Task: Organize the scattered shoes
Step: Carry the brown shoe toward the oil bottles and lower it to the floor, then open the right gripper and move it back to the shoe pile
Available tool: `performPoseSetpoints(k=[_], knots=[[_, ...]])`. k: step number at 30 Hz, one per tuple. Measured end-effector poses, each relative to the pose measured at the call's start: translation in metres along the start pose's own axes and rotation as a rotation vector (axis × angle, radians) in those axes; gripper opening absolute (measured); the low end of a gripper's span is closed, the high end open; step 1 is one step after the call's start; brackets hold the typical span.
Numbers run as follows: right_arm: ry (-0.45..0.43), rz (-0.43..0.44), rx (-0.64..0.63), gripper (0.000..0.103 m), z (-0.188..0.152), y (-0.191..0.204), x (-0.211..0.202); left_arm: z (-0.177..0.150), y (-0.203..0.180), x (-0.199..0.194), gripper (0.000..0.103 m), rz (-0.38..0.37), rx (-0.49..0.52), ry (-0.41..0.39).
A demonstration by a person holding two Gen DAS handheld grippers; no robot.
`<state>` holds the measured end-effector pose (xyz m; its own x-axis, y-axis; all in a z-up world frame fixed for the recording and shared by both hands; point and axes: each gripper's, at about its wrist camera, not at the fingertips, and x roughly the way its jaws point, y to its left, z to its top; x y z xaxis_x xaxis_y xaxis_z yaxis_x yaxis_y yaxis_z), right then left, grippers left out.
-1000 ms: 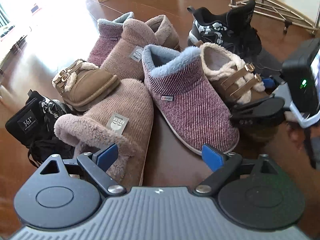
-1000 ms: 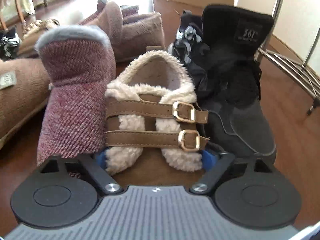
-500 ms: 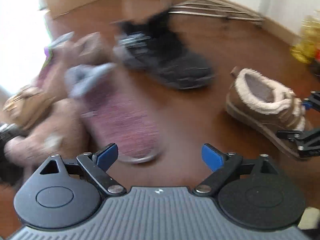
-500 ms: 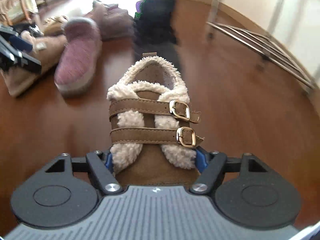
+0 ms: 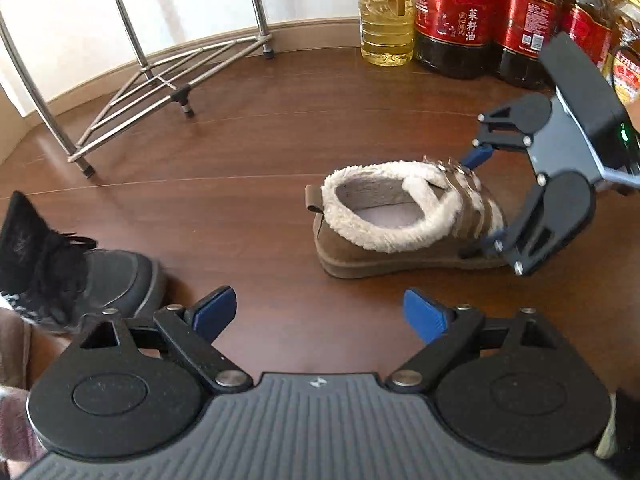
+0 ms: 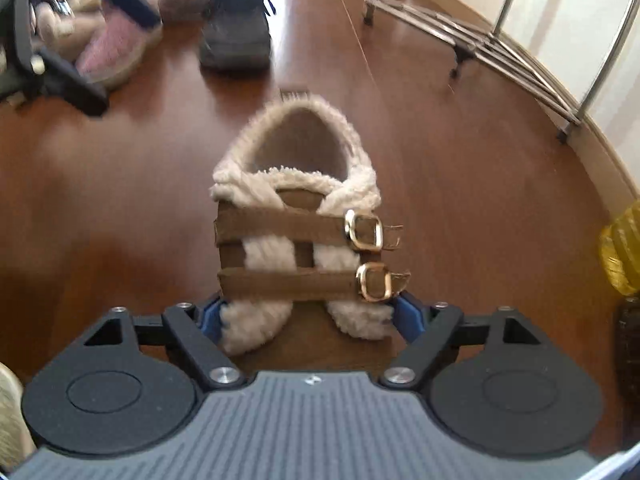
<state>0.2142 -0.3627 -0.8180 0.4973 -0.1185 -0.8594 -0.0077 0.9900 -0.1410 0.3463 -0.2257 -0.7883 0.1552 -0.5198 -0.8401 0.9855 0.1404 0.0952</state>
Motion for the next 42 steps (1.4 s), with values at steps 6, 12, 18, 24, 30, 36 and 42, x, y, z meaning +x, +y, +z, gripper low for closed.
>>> performPoseSetpoints(k=[6,12,18,24,30,36,42], knots=[[-0.115,-0.070,0.174,0.091,-0.017,0.008,-0.050,-0.008,-0.006,0.007,0.093,-0.031,-0.006,0.035],[-0.149,-0.108,0.087,0.091,-0.001,0.024,-0.043,-0.011,-0.016,0.007,0.093,-0.046,-0.020,0.036],[-0.116,-0.155,-0.032,0.070,0.004,0.026,-0.010,-0.012,-0.015,0.004,0.093,-0.021,-0.022,0.027],[-0.150,-0.161,-0.059,0.068,0.017,0.010,0.006,-0.011,-0.005,0.006,0.093,-0.002,-0.057,0.031],[-0.164,-0.162,-0.078,0.068,0.029,-0.018,0.022,-0.011,0.005,0.005,0.093,0.015,-0.095,0.029],[-0.121,-0.206,-0.067,0.074,0.039,-0.015,0.024,-0.017,0.023,-0.003,0.093,0.023,-0.163,0.044],[-0.209,-0.158,0.208,0.080,0.032,-0.011,-0.015,-0.038,0.051,-0.033,0.093,-0.022,-0.207,0.056]])
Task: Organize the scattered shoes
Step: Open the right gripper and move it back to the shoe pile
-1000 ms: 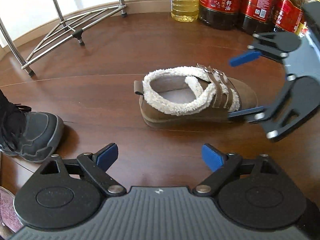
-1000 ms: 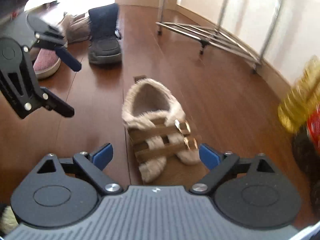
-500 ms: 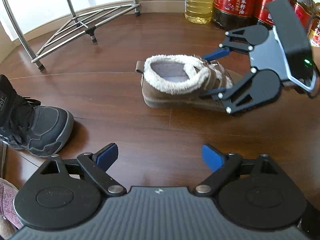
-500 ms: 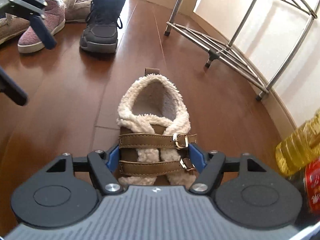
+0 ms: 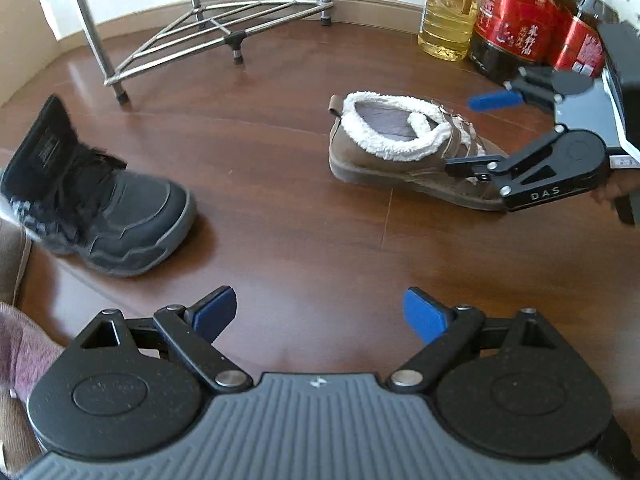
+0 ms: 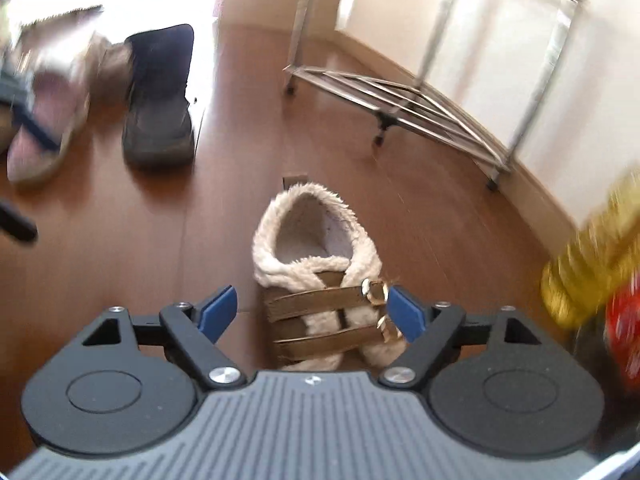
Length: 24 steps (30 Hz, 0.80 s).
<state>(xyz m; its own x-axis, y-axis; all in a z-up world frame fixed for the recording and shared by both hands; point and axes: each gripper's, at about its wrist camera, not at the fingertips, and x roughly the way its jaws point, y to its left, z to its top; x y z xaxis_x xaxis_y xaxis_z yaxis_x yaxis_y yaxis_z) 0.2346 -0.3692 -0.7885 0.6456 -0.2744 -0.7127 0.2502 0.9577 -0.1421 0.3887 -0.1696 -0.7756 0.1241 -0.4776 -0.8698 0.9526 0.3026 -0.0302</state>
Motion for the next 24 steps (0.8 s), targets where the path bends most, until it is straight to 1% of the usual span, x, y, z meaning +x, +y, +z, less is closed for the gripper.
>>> performPoseSetpoints(k=[1,2,4,5,6,7,8,10,11,12,13,15,17,18,19,20,21,22,24], knots=[[0.018,0.002,0.062,0.080,-0.003,0.000,-0.003,-0.005,0.006,-0.009,0.093,-0.009,-0.002,0.004],[0.015,0.008,0.100,0.079,-0.003,0.001,-0.007,-0.010,0.011,-0.017,0.093,-0.018,-0.004,0.008],[-0.038,0.044,0.194,0.079,-0.003,0.007,-0.026,-0.023,0.024,-0.034,0.093,-0.004,-0.021,0.018],[-0.072,0.079,0.226,0.079,0.000,0.010,-0.034,-0.029,0.030,-0.042,0.093,0.006,-0.031,0.023],[-0.097,0.124,0.261,0.079,0.003,0.015,-0.042,-0.040,0.041,-0.053,0.093,0.035,-0.052,0.034],[-0.102,0.174,0.288,0.079,0.006,0.021,-0.045,-0.050,0.052,-0.064,0.093,0.070,-0.081,0.044],[-0.086,0.211,0.293,0.079,0.008,0.027,-0.045,-0.059,0.062,-0.073,0.093,0.110,-0.117,0.055],[-0.028,0.307,0.247,0.079,0.017,0.056,-0.037,-0.077,0.084,-0.093,0.093,0.196,-0.203,0.066],[-0.008,0.334,0.222,0.079,0.020,0.067,-0.033,-0.087,0.095,-0.104,0.092,0.238,-0.248,0.062],[0.000,0.358,0.210,0.079,0.023,0.075,-0.030,-0.098,0.105,-0.116,0.092,0.281,-0.294,0.054],[0.013,0.401,0.189,0.079,0.030,0.090,-0.025,-0.109,0.115,-0.129,0.092,0.312,-0.344,0.033],[0.021,0.473,0.141,0.079,0.044,0.115,-0.017,-0.124,0.133,-0.149,0.093,0.371,-0.429,0.007],[0.008,0.549,0.069,0.078,0.067,0.144,-0.010,-0.139,0.151,-0.168,0.092,0.432,-0.512,-0.013],[0.006,0.587,0.028,0.079,0.081,0.159,-0.005,-0.146,0.160,-0.177,0.093,0.463,-0.551,-0.038],[0.009,0.628,-0.021,0.079,0.098,0.177,0.000,-0.153,0.170,-0.185,0.093,0.489,-0.586,-0.057],[0.012,0.635,-0.038,0.079,0.102,0.184,0.001,-0.158,0.179,-0.190,0.093,0.506,-0.610,-0.065],[0.025,0.656,-0.084,0.079,0.117,0.199,0.007,-0.163,0.187,-0.194,0.093,0.521,-0.631,-0.070],[0.049,0.677,-0.128,0.079,0.134,0.215,0.017,-0.166,0.196,-0.195,0.093,0.527,-0.646,-0.077],[0.089,0.711,-0.178,0.079,0.159,0.237,0.033,-0.173,0.212,-0.197,0.093,0.528,-0.673,-0.093]])
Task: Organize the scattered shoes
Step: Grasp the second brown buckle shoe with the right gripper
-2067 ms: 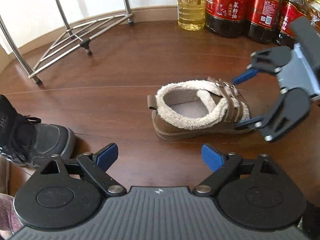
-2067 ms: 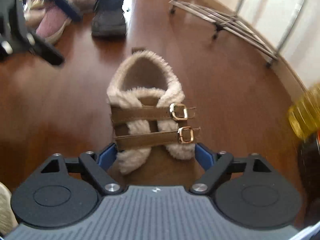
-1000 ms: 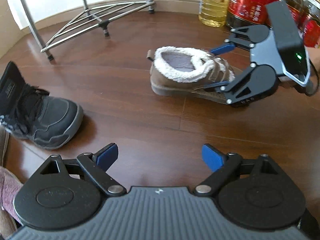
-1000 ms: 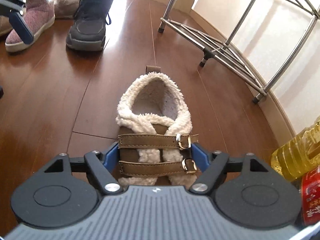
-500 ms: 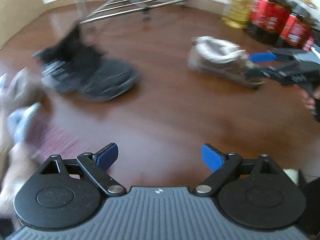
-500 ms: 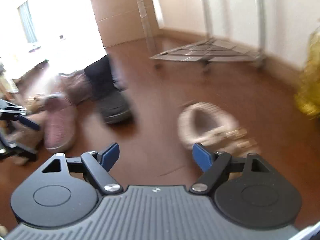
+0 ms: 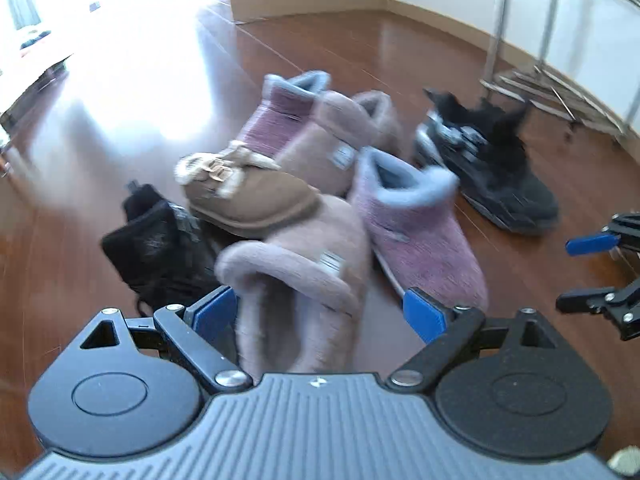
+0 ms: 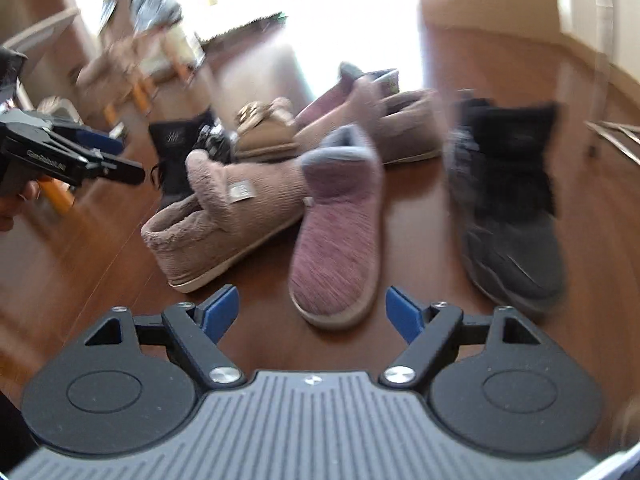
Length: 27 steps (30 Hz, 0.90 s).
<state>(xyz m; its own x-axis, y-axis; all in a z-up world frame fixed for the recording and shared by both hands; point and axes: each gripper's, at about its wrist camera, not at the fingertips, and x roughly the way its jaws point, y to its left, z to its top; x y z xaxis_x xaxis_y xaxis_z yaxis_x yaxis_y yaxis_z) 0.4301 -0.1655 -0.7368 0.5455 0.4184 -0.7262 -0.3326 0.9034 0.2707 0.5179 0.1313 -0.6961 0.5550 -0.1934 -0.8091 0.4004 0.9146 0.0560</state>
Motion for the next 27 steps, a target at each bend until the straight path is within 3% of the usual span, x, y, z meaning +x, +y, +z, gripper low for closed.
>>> performPoseSetpoints(k=[2,3,4,5,16,20,27], knots=[[0.049,0.039,-0.036,0.074,0.030,0.003,0.024,0.004,0.015,0.007,0.092,-0.001,-0.029,-0.008],[0.059,0.045,-0.050,0.068,0.036,0.004,0.029,0.008,0.023,0.013,0.092,-0.008,-0.047,-0.018],[0.078,0.055,-0.077,0.056,0.048,0.005,0.038,0.013,0.031,0.018,0.092,-0.019,-0.066,-0.030],[0.091,0.059,-0.094,0.053,0.055,0.007,0.045,0.017,0.039,0.024,0.092,-0.030,-0.085,-0.042],[0.187,0.107,-0.213,0.048,0.179,0.032,0.171,0.025,0.070,0.068,0.092,-0.027,-0.118,-0.107],[0.165,0.069,-0.195,0.086,0.204,0.042,0.207,0.020,0.079,0.072,0.092,-0.013,-0.115,-0.121],[0.147,0.039,-0.158,0.090,0.222,0.058,0.260,0.014,0.096,0.077,0.092,-0.001,-0.132,-0.116]])
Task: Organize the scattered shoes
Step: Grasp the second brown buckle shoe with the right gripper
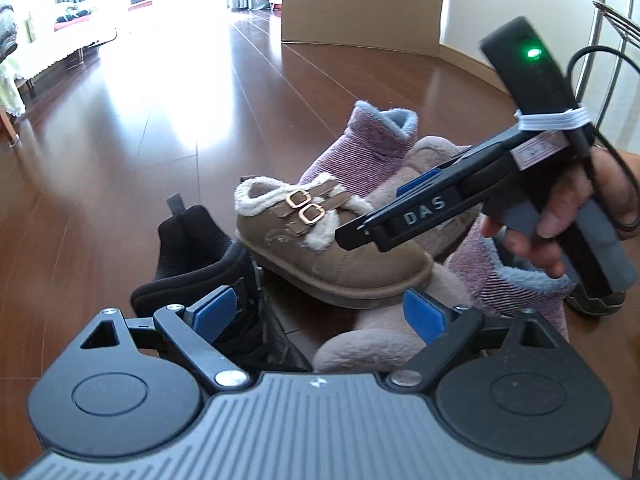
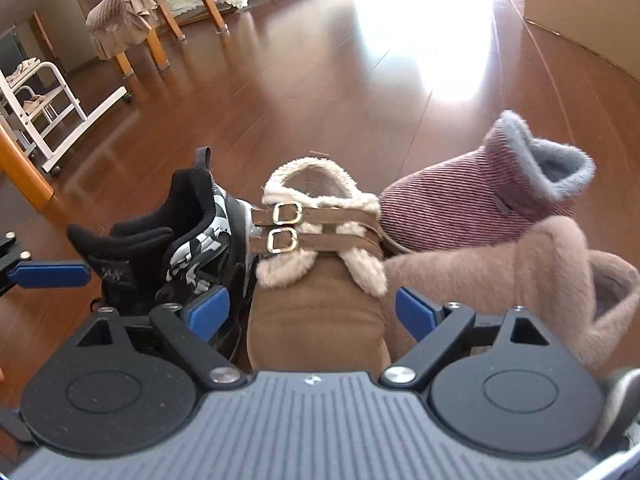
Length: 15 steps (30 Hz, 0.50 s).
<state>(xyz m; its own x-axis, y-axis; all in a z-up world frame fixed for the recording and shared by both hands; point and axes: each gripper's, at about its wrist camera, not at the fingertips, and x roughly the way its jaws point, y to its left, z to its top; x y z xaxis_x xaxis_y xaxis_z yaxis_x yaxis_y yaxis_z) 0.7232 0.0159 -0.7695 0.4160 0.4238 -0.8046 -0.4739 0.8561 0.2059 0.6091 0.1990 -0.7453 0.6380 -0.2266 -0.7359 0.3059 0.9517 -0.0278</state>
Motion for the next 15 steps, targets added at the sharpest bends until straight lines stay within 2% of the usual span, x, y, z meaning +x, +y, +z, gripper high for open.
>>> performPoseSetpoints(k=[4,8,10,11,12,15], knots=[[0.017,-0.033,-0.024,0.100,0.012,0.002,0.024,-0.003,0.006,0.003,0.092,-0.003,-0.011,0.010],[0.045,-0.049,0.006,0.101,0.023,0.000,0.053,-0.006,0.006,0.009,0.093,0.002,0.018,0.018],[0.088,-0.068,0.025,0.101,0.022,-0.001,0.069,-0.008,0.007,0.012,0.093,0.002,0.024,0.033],[0.106,-0.073,0.033,0.089,0.020,0.000,0.075,-0.009,0.008,0.014,0.093,0.002,0.025,0.041],[0.104,-0.063,0.044,0.087,0.017,0.000,0.078,-0.010,0.008,0.015,0.093,0.001,0.026,0.044],[0.095,-0.049,0.058,0.072,0.011,0.004,0.079,-0.011,0.007,0.014,0.093,0.015,0.044,0.052]])
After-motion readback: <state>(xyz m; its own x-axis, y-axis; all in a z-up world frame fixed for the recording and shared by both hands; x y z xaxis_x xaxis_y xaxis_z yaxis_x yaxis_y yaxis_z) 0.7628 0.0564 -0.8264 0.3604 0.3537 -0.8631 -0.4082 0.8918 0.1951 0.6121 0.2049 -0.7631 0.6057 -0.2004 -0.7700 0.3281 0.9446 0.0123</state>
